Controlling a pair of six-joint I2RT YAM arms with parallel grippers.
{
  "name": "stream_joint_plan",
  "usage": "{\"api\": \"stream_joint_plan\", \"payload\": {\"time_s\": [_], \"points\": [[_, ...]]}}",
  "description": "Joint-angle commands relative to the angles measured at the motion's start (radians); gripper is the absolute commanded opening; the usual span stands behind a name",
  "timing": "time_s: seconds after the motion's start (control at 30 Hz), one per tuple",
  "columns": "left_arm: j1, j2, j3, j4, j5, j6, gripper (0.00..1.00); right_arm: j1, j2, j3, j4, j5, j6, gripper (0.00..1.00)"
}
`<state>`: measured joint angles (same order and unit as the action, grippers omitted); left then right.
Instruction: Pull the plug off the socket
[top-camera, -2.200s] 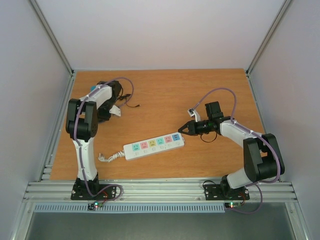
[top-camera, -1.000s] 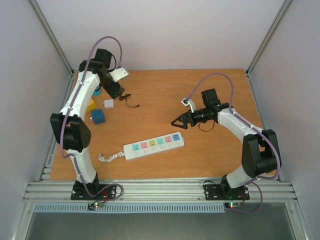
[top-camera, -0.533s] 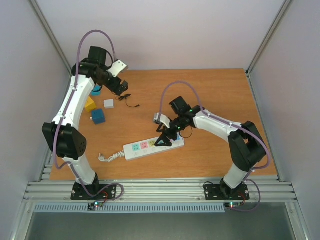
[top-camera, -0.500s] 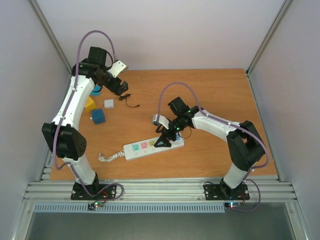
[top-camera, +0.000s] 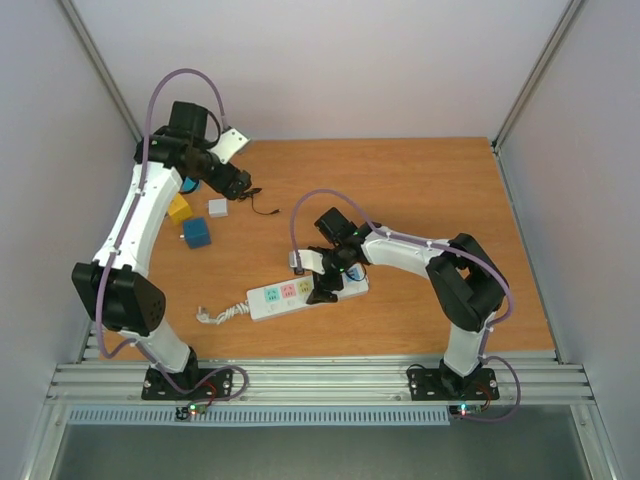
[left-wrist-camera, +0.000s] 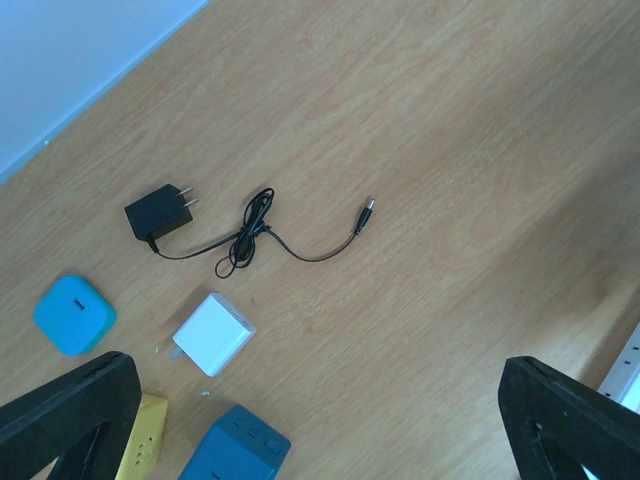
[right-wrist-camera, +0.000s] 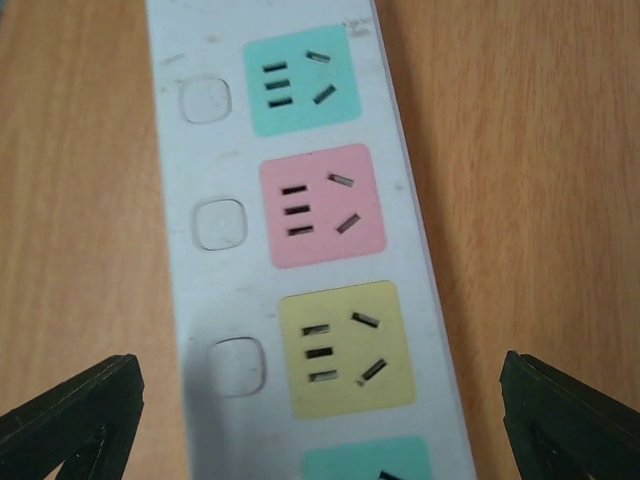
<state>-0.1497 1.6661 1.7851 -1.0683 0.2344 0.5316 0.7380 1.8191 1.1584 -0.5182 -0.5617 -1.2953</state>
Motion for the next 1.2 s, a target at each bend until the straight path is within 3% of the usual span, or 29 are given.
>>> {"api": "stream_joint_plan", "payload": {"time_s": [0.0, 0.27, 0.7, 0.97, 1.17], "points": [[0.007, -0.035, -0.018, 0.031, -0.01, 0.009, 1.0, 0.019, 0.039, 0.009, 0.078, 0.091, -0.07, 0.98], [0.007, -0.06, -0.056, 0.037, -0.018, 0.016, 1.0, 0.033, 0.08, 0.004, 0.12, 0.141, -0.095, 0.99], [0.007, -0.067, -0.07, 0.046, -0.013, 0.013, 1.0, 0.036, 0.049, 0.004, -0.05, 0.045, -0.169, 0.99], [0.007, -0.063, -0.069, 0.048, -0.016, 0.011, 1.0, 0.037, 0.044, -0.039, 0.05, 0.149, -0.134, 0.94], [0.007, -0.058, -0.064, 0.049, -0.015, 0.01, 1.0, 0.032, 0.006, -0.089, 0.104, 0.181, -0.089, 0.86]]}}
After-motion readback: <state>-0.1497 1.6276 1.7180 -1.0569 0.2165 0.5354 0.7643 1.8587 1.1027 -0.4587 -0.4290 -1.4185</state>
